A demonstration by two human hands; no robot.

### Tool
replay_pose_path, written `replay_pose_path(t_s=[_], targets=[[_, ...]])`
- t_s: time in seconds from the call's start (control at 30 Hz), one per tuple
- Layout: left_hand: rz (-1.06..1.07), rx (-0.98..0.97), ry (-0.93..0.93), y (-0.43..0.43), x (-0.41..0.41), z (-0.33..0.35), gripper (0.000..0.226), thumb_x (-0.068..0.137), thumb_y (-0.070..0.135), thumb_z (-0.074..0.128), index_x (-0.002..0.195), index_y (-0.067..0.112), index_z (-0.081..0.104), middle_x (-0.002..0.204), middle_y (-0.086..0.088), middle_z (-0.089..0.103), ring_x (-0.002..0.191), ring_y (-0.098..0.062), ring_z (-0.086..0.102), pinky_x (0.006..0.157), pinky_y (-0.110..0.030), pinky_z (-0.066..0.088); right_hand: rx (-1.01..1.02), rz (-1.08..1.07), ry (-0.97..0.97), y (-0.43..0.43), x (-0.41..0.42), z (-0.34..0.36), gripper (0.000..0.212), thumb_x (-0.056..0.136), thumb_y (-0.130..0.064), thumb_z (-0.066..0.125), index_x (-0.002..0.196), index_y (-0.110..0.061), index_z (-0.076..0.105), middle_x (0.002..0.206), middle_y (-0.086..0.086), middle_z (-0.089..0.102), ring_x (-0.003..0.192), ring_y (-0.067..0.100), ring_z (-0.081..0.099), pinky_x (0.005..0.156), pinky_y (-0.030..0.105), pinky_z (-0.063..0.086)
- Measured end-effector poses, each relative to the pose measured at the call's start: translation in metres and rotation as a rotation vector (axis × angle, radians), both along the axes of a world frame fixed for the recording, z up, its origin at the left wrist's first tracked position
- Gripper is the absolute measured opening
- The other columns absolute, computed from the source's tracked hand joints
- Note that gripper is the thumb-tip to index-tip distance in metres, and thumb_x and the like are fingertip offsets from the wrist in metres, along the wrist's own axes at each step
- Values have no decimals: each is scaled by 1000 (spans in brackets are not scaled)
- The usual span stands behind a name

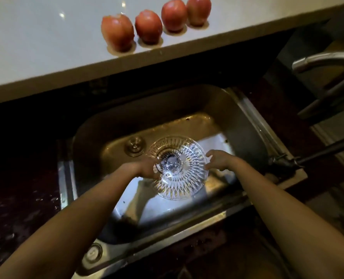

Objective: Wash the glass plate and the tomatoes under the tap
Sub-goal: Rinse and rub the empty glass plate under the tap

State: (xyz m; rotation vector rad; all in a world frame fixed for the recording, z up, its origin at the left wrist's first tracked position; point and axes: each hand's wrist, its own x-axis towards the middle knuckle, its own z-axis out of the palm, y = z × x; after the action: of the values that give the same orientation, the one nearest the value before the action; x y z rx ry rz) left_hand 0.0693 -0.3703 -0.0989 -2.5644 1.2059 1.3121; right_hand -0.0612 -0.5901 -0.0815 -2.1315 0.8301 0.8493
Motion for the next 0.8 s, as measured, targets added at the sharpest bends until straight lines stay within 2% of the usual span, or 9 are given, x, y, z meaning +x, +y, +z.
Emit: replay_pose_path(t_s=[0.13, 0.27, 0.33, 0.43, 0.5, 0.57, 0.63, 0.7, 0.8], targets=[[68, 86, -26, 6, -2, -32, 67, 85, 29, 64, 141, 10, 32, 143, -15, 43, 126, -30, 45, 97, -31, 38, -88, 1, 42, -1, 2, -27, 61, 83, -20, 67, 134, -1, 38, 137, 19, 46, 119, 33, 49, 92, 36, 44], [249, 88, -112, 8, 2, -54, 57, 80, 22, 67, 128, 5, 43, 127, -17, 53, 115, -30, 53, 86, -32, 45, -134, -54, 59, -5, 4, -49, 50, 82, -17, 66, 124, 1, 46, 129, 20, 52, 113, 34, 54, 90, 38, 48], [356, 59, -162, 9, 3, -65, 52, 81, 23, 66, 124, 3, 45, 123, -18, 54, 113, -31, 54, 82, -32, 45, -142, -71, 61, -5, 5, -58, 45, 81, -18, 67, 118, 1, 48, 123, 21, 56, 108, 33, 57, 83, 36, 49], [646, 40, -125, 10, 5, -79, 56, 79, 20, 68, 122, -2, 40, 120, -22, 57, 107, -34, 61, 81, -35, 50, -175, -55, 79, -6, 8, -70, 41, 77, -19, 70, 109, 1, 55, 112, 20, 63, 90, 30, 61, 67, 29, 43], [735, 35, -87, 10, 7, -86, 44, 80, 18, 66, 113, -4, 47, 114, -23, 62, 98, -35, 65, 72, -35, 53, -191, -27, 93, -6, 11, -77, 34, 76, -19, 70, 102, 2, 61, 101, 18, 66, 80, 28, 58, 65, 26, 40], [768, -3, -56, 8, 7, -91, 36, 81, 16, 62, 107, -7, 54, 109, -24, 65, 89, -34, 67, 60, -31, 48, -196, -25, 93, -5, 14, -82, 25, 77, -17, 69, 93, 0, 63, 86, 14, 62, 75, 27, 56, 63, 25, 40], [803, -58, -42, 6, 5, -94, 39, 84, 18, 60, 112, -8, 52, 110, -25, 64, 85, -33, 64, 57, -29, 44, -202, -44, 81, -5, 14, -87, 16, 78, -15, 66, 72, -3, 56, 68, 6, 53, 64, 22, 55, 54, 22, 38], [866, -123, -28, 6, 3, -95, 42, 86, 19, 60, 118, -5, 45, 112, -24, 61, 87, -35, 63, 63, -33, 50, -205, -70, 77, -6, 14, -90, 29, 78, -14, 64, 55, -8, 47, 55, 4, 47, 49, 14, 46, 41, 20, 32], [1003, -331, 39, 6, -3, -92, 40, 90, 19, 56, 122, 2, 37, 119, -25, 57, 98, -42, 62, 83, -49, 54, -191, -116, 49, -10, 9, -87, 34, 84, -22, 61, 56, -7, 48, 58, 7, 50, 49, 15, 46, 42, 22, 31]])
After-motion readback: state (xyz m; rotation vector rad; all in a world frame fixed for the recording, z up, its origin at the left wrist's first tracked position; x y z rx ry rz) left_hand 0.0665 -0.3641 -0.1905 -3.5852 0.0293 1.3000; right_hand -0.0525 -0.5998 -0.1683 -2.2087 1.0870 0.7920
